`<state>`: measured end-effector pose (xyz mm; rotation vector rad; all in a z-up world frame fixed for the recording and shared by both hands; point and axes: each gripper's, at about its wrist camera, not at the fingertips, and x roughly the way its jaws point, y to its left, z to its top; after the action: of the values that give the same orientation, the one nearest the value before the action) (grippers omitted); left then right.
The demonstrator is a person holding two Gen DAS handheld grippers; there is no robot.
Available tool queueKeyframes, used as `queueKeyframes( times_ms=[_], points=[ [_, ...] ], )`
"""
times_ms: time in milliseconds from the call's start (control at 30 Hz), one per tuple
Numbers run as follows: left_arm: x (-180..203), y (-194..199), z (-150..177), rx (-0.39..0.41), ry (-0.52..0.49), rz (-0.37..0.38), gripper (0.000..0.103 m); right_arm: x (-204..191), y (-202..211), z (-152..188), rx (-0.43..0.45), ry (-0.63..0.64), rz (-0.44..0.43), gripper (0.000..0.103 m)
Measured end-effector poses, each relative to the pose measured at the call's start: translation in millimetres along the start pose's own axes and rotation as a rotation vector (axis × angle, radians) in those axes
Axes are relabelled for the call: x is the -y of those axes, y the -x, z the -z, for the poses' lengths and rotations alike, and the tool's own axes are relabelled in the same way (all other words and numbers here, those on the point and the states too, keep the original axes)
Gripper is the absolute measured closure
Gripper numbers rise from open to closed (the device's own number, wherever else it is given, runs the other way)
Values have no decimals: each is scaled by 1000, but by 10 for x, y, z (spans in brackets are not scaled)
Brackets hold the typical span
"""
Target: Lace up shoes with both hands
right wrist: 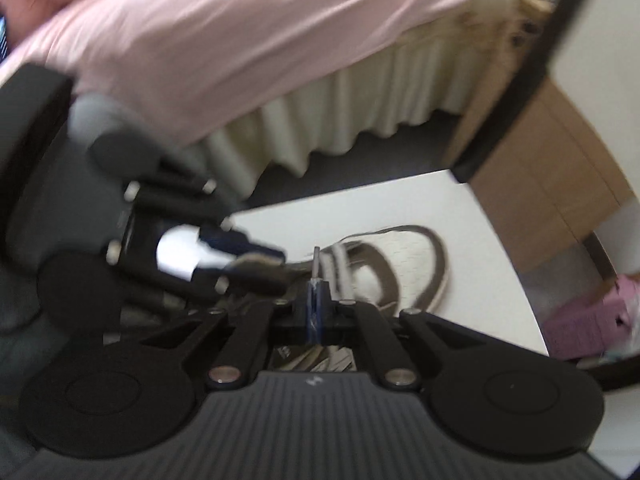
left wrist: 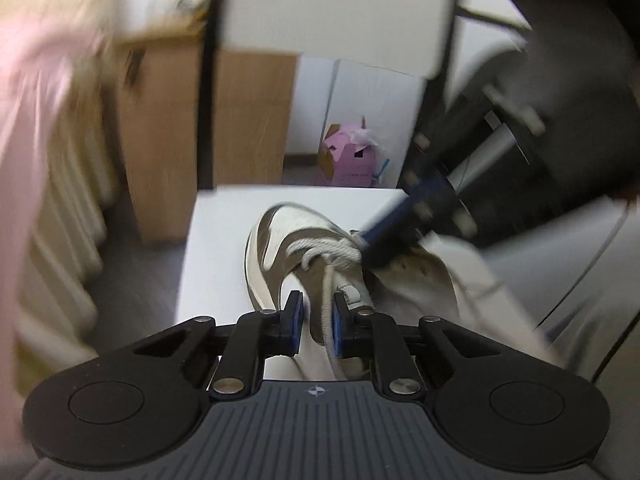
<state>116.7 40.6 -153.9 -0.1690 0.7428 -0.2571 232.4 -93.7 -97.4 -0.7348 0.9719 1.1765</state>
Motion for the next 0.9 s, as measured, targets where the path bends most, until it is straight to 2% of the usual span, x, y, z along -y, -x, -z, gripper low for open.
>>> queueKeyframes(
  times_ms=[100, 200, 300, 900],
  points=[
    [-336, -30, -36, -37, 223, 95, 86, 21, -119, -74, -72, 29, -31, 100],
    [-604, -74, -15, -64, 405, 178, 86, 68, -219, -120, -120, 30, -59, 100],
    [-751, -110, 8, -78, 502, 229, 86, 76, -294, -102, -112, -20, -77, 100],
    [-728, -138, -6, -81, 489, 230, 86, 117, -298, -105, -91, -59, -89, 100]
  ],
)
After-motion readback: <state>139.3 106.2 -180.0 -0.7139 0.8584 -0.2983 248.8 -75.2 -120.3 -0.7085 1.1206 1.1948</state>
